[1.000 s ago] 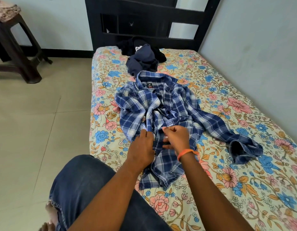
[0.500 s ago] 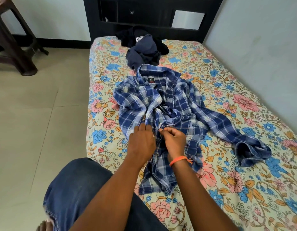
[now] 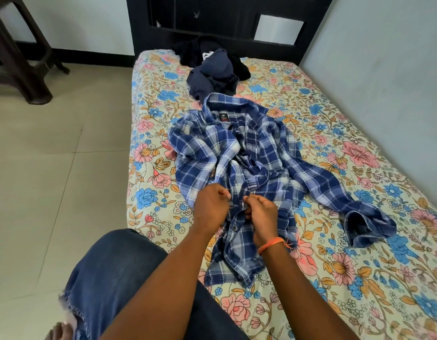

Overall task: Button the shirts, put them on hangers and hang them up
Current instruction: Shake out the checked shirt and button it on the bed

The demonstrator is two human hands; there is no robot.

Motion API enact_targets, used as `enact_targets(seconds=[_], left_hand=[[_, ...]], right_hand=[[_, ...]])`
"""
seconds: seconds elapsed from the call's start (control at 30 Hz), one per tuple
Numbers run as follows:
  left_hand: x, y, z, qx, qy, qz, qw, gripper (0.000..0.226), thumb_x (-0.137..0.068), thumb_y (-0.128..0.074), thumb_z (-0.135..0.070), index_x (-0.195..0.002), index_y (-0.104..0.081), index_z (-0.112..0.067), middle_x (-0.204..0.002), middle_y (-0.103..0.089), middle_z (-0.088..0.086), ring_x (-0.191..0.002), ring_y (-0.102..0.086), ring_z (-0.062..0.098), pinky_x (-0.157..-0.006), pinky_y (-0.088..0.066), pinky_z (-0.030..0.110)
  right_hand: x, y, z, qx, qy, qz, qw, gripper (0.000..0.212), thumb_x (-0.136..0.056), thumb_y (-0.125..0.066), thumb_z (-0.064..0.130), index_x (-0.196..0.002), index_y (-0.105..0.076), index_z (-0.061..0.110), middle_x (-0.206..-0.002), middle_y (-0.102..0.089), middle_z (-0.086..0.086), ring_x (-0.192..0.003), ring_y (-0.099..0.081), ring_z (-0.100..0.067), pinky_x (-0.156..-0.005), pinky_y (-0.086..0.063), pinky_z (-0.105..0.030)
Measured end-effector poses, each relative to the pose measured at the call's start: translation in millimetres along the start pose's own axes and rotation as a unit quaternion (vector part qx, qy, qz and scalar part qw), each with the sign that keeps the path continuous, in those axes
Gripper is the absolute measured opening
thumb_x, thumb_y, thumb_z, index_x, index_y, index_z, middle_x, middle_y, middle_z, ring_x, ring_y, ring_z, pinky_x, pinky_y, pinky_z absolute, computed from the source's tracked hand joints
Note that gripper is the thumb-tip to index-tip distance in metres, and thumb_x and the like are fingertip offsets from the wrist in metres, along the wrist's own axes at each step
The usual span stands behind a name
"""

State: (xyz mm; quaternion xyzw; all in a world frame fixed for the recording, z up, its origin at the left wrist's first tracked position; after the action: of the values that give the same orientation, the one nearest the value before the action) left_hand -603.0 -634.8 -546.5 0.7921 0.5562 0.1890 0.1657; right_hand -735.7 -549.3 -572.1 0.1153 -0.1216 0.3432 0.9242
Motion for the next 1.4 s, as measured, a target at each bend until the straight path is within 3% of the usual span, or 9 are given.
enact_targets(seconds=[0.1,0.17,0.27,0.53,0.67,0.77,0.93,1.27,1.4], left_hand=[[6.4,0.4,-4.1,0.088,0.019,0.018,0.996,0.015,-0.089,-0.07,-0.011,-0.079,-0.069,-0.022,-0.077,-0.068,-0.011,-0.069,-0.063,-0.001,-0.06,-0.044,0.008],[11.8,0.3,-6.0,0.129,0.023,0.032,0.991,0.01,-0.086,-0.073,-0.01,-0.081,-0.072,-0.018,-0.076,-0.07,-0.009,-0.064,-0.063,-0.005,-0.057,-0.045,0.005],[18.4,0.5,-4.9,0.164,0.036,0.05,0.984,0.005,-0.084,-0.075,-0.009,-0.084,-0.075,-0.014,-0.078,-0.073,-0.001,-0.063,-0.064,0.0,-0.059,-0.049,0.008],[23.6,2.4,-3.8,0.161,0.034,0.076,0.983,0.01,-0.089,-0.069,-0.009,-0.097,-0.075,-0.007,-0.077,-0.07,-0.003,-0.056,-0.061,-0.006,-0.053,-0.045,0.007],[25.4,5.8,-3.4,0.151,0.036,0.06,0.986,0.008,-0.089,-0.07,-0.01,-0.094,-0.076,-0.01,-0.083,-0.073,0.0,-0.074,-0.068,0.007,-0.066,-0.052,0.015],[27.0,8.2,-1.6,0.151,0.038,0.048,0.987,0.003,-0.086,-0.073,-0.012,-0.087,-0.075,-0.015,-0.082,-0.074,0.0,-0.071,-0.067,0.008,-0.062,-0.05,0.016],[29.1,13.5,1.3,0.179,0.047,0.033,0.982,0.008,-0.081,-0.078,-0.011,-0.078,-0.073,-0.017,-0.074,-0.073,-0.002,-0.06,-0.065,0.003,-0.055,-0.047,0.013],[28.3,9.4,-2.3,0.14,0.05,0.066,0.987,0.01,-0.089,-0.069,-0.018,-0.091,-0.077,-0.012,-0.076,-0.071,-0.001,-0.049,-0.052,-0.001,-0.052,-0.041,0.016],[27.5,8.5,-1.5,0.145,0.083,0.057,0.984,0.013,-0.089,-0.067,-0.016,-0.083,-0.077,-0.01,-0.079,-0.074,0.005,-0.056,-0.059,0.01,-0.052,-0.053,0.024]], right_hand=[[13.2,0.4,8.7,0.089,0.132,-0.044,0.986,0.021,-0.092,-0.061,0.011,-0.072,-0.058,0.014,-0.065,-0.053,0.002,-0.061,-0.047,-0.019,-0.06,-0.044,-0.034],[33.4,-2.0,19.3,0.177,0.256,-0.069,0.948,0.015,-0.091,-0.063,0.009,-0.077,-0.059,0.014,-0.073,-0.055,0.003,-0.066,-0.049,-0.013,-0.061,-0.041,-0.026],[51.6,-2.3,22.4,0.192,0.31,-0.083,0.927,0.016,-0.091,-0.064,0.007,-0.079,-0.057,0.015,-0.076,-0.052,0.007,-0.072,-0.048,0.001,-0.062,-0.034,-0.01],[55.6,3.0,23.4,0.131,0.291,-0.038,0.947,0.012,-0.091,-0.067,0.007,-0.085,-0.066,0.018,-0.08,-0.062,0.005,-0.074,-0.058,-0.002,-0.066,-0.045,-0.014],[54.3,5.1,12.7,0.03,0.19,-0.009,0.981,0.015,-0.095,-0.062,0.009,-0.09,-0.074,0.018,-0.079,-0.07,-0.003,-0.071,-0.066,-0.022,-0.066,-0.057,-0.037],[55.1,5.6,10.0,-0.04,0.11,0.021,0.993,0.013,-0.094,-0.062,0.006,-0.098,-0.074,0.01,-0.074,-0.073,-0.008,-0.059,-0.064,-0.018,-0.056,-0.057,-0.03],[55.7,5.8,13.1,-0.04,0.095,0.044,0.994,0.011,-0.089,-0.069,0.002,-0.093,-0.075,0.009,-0.071,-0.074,-0.011,-0.053,-0.066,-0.018,-0.05,-0.055,-0.026],[55.0,6.9,20.0,-0.004,0.111,0.044,0.993,0.004,-0.085,-0.076,0.009,-0.088,-0.076,0.009,-0.073,-0.075,-0.009,-0.055,-0.066,-0.018,-0.048,-0.055,-0.028],[55.0,5.0,24.9,0.054,0.15,0.014,0.987,0.002,-0.086,-0.074,0.009,-0.085,-0.076,0.009,-0.068,-0.073,-0.006,-0.058,-0.07,-0.022,-0.048,-0.056,-0.029]])
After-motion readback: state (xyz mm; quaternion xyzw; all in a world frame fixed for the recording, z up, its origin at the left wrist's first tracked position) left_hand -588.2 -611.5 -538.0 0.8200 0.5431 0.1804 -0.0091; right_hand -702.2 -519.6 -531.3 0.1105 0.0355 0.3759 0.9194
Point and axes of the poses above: each hand's wrist, its own x-axis away from the middle knuckle, its own y-axis out of the back of the hand, z = x × y, the point moved 6 cm from there along -x, towards the middle knuckle
